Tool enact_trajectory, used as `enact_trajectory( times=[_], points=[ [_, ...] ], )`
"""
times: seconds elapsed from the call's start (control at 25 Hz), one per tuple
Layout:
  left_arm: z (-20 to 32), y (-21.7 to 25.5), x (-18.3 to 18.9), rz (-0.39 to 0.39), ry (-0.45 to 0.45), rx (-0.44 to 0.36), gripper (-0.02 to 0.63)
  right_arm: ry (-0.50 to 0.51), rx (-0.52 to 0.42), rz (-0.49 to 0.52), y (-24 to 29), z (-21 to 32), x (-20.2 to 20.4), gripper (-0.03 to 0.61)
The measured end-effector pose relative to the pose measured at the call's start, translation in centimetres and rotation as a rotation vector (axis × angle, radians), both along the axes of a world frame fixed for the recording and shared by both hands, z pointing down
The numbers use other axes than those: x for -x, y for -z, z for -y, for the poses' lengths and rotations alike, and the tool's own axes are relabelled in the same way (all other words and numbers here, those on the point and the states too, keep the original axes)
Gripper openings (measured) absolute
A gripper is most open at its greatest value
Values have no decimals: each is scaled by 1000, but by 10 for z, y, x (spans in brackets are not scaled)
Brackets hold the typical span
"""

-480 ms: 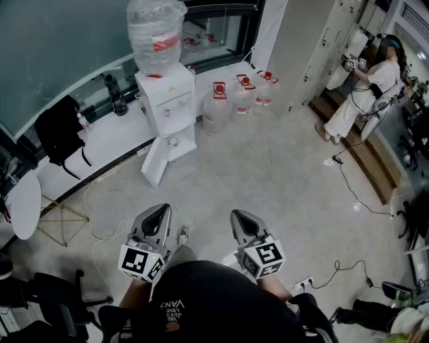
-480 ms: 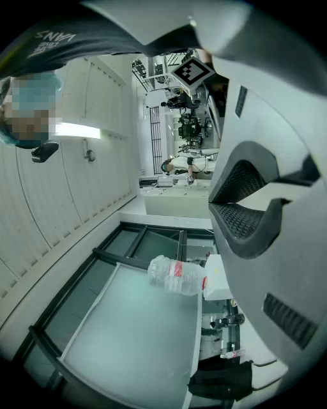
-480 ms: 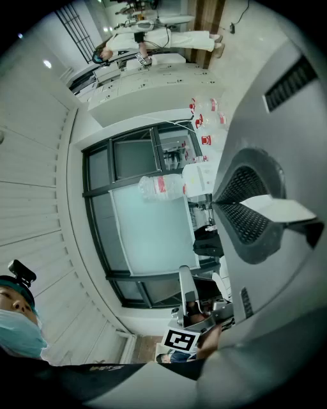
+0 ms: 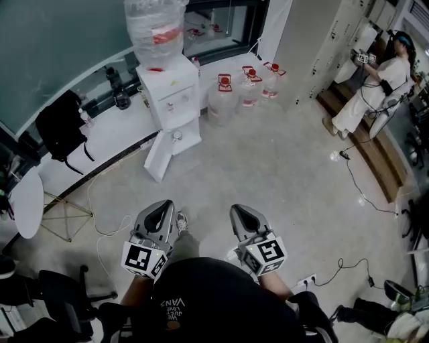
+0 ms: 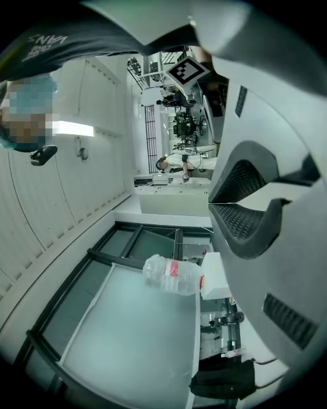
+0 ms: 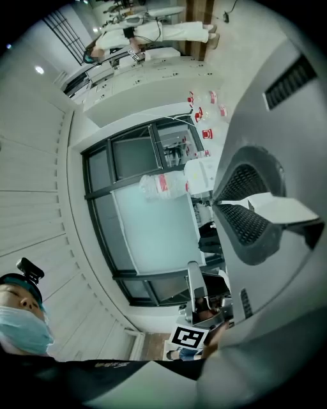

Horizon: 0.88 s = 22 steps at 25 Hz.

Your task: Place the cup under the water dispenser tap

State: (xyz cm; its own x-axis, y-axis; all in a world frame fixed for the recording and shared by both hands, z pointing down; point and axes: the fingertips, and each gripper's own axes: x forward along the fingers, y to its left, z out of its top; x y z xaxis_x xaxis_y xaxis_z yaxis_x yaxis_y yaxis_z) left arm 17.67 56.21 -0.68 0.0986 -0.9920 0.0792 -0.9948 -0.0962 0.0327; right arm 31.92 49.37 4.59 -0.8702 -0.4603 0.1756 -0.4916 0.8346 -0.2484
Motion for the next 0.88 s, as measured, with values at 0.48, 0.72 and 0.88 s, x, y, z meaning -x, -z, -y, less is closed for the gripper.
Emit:
enact_trajectory(
  times=[0.48, 0.72, 0.88],
  points=[
    [129, -30, 124, -3, -111, 37, 23, -46, 48, -32, -14, 101, 130, 46],
    [203, -48, 190, 25, -219, 95, 68, -97, 101, -71, -31, 150, 197, 46],
    [232, -65, 220, 3, -280, 121, 117, -149, 144, -90, -44, 167, 224, 46]
  ],
)
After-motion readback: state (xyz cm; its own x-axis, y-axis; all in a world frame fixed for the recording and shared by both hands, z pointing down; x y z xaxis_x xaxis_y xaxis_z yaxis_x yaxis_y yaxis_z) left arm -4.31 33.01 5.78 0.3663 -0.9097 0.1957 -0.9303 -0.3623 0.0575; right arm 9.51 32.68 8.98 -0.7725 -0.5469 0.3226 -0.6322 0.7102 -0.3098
